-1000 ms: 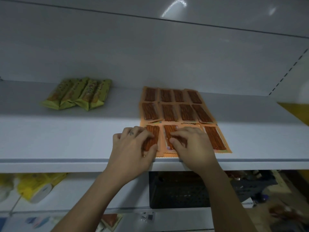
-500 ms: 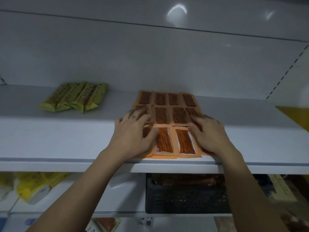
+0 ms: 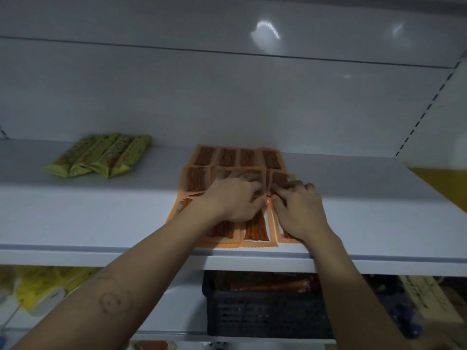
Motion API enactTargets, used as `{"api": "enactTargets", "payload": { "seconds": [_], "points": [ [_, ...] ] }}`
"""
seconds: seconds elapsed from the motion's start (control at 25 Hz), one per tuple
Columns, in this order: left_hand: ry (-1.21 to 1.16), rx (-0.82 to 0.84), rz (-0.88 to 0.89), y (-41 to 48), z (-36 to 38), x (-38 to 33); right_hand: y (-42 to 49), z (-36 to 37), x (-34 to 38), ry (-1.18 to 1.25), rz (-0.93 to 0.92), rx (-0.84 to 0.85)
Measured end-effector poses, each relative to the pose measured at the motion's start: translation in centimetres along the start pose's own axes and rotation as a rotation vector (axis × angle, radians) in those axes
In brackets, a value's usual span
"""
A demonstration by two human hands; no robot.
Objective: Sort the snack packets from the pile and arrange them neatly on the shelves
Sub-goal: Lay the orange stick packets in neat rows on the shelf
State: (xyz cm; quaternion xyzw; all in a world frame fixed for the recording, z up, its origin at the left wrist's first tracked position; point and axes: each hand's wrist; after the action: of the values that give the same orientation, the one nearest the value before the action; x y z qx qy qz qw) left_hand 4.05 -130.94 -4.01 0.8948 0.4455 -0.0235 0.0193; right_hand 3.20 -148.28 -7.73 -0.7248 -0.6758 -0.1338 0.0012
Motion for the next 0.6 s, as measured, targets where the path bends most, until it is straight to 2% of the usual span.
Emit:
{"api": "enactTargets", "payload": {
  "seconds": [0.28, 0.44, 0.6],
  "points": [
    [-0.047, 0.013, -0.048, -0.2, 1.0, 0.2, 0.1, -0.3, -0.5, 0.035, -0.054, 0.002],
    [-0.105, -0.097, -0.027, -3.8, 0.8, -0.5, -2.0, -2.6, -1.8, 0.180, -0.061, 0.002],
    [-0.062, -0.147, -0.033, -8.3, 1.5, -0.7, -5.2, -2.9, -1.3, 0.127, -0.169, 0.074]
  ]
}}
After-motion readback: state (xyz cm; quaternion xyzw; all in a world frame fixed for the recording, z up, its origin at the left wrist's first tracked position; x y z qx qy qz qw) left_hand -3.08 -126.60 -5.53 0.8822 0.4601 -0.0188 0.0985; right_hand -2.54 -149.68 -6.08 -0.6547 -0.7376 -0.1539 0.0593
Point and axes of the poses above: each hand's wrist, its own y-axis towards the middle knuckle, its own z-axis out of the palm, x = y × z, and after that the axes turned 12 degrees about z, right-handed
